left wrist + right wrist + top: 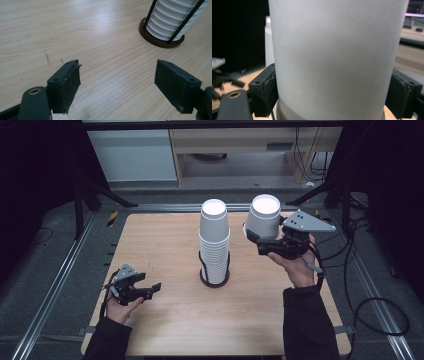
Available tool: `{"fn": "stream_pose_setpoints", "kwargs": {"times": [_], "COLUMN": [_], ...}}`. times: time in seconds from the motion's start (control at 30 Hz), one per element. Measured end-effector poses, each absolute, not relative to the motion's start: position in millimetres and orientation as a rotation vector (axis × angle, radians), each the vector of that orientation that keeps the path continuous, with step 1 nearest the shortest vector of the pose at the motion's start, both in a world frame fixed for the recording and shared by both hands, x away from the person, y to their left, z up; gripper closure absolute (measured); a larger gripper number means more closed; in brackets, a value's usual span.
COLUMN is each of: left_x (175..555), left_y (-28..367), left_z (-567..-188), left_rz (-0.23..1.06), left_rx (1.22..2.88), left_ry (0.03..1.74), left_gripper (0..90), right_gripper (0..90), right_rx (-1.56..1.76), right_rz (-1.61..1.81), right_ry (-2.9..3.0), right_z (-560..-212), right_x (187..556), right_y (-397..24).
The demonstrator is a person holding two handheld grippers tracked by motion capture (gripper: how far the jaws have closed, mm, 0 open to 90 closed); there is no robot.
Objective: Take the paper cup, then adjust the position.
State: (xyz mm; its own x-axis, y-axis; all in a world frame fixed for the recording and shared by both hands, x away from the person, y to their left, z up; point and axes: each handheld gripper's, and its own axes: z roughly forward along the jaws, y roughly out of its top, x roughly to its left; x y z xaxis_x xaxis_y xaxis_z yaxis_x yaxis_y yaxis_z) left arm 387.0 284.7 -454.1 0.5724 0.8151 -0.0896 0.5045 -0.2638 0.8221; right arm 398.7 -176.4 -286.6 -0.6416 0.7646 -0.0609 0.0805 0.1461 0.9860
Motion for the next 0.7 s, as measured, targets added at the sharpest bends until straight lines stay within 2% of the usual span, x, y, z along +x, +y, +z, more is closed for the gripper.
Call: {"fn": "stream_pose_setpoints", "kwargs": {"times": [0.33, 0.7], "left_x": [385, 382], "left_y": [283, 275], "left_z": [-451, -446], "left_rz": [0.445, 0.41], "left_rx": [1.938, 1.98], "left_ry": [1.043, 0.98], "left_gripper": [19.8, 19.0], "right_gripper": [13.8, 13.8], "right_rx": [0.831, 0.787], "right_rz": [1.471, 1.405], "right_ry": [1.978, 2.146], "right_z": [-332, -369], "right_x": [390, 381], "right_y": [-186, -176]}}
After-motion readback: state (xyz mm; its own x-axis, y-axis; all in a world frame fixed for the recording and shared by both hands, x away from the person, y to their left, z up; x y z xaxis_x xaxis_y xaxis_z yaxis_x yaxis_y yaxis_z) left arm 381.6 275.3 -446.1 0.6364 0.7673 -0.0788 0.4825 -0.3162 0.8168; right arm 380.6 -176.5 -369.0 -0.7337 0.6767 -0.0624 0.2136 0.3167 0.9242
